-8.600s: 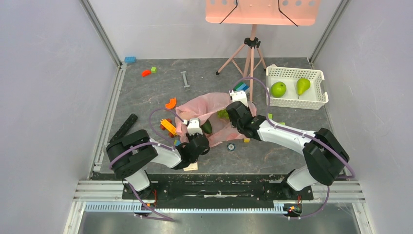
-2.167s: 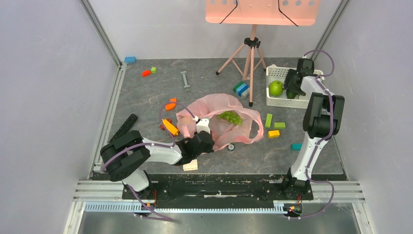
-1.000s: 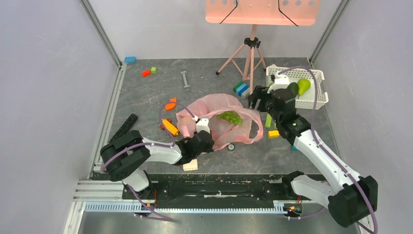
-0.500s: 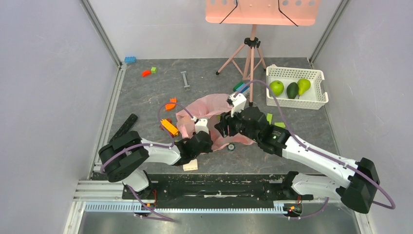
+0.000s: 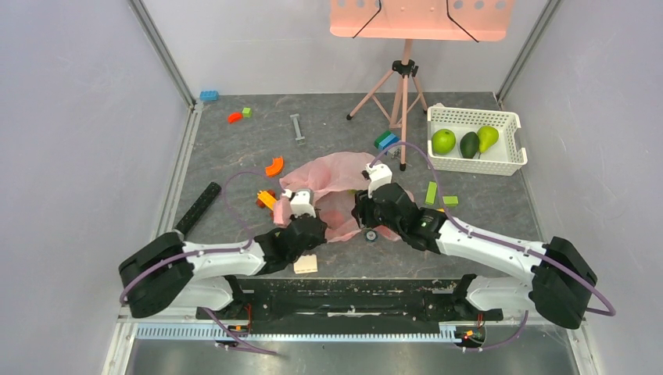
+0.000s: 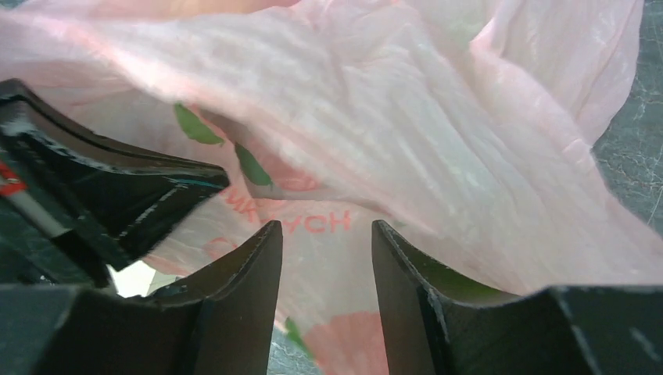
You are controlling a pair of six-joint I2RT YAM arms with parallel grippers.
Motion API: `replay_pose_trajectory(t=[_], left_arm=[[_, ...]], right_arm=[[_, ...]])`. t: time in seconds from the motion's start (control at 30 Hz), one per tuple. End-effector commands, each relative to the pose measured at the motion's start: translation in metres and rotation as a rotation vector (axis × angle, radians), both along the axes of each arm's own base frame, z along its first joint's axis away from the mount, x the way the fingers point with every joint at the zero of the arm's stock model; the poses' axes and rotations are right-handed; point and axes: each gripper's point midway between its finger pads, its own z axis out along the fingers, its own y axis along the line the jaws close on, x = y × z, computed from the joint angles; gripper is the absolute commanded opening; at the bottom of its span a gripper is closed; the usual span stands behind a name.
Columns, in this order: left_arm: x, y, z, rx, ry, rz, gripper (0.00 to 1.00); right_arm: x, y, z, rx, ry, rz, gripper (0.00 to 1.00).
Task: Take the fake fruits out of the plastic bag
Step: Adjust the plastic bag at the center of the board.
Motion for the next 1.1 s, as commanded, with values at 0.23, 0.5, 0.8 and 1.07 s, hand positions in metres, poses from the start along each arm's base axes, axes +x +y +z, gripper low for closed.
replay_pose_trajectory(t=[0.23,0.5,0.8,1.07], left_arm=[[-0.007,0.062,0.001,0.052,-0.019,0.192,0.04],[-0.008,0.069,-0.001,0.065,-0.025,0.2,0.04],[-0.008,0.066,-0.005,0.065,-0.022,0.193,0.02],[-0.008,0.062,-0.003,0.052,-0.022,0.177,0.02]], right_arm=[[0.008,0.019,-0.002,0.123,-0.04,-0.011,0.49],[0.01,0.051,-0.014,0.173,-0.022,0.059,0.63],[0.022,0.086,-0.019,0.172,-0.044,0.074,0.75],[0.052,0.112,-0.023,0.178,-0.087,0.025,0.8]])
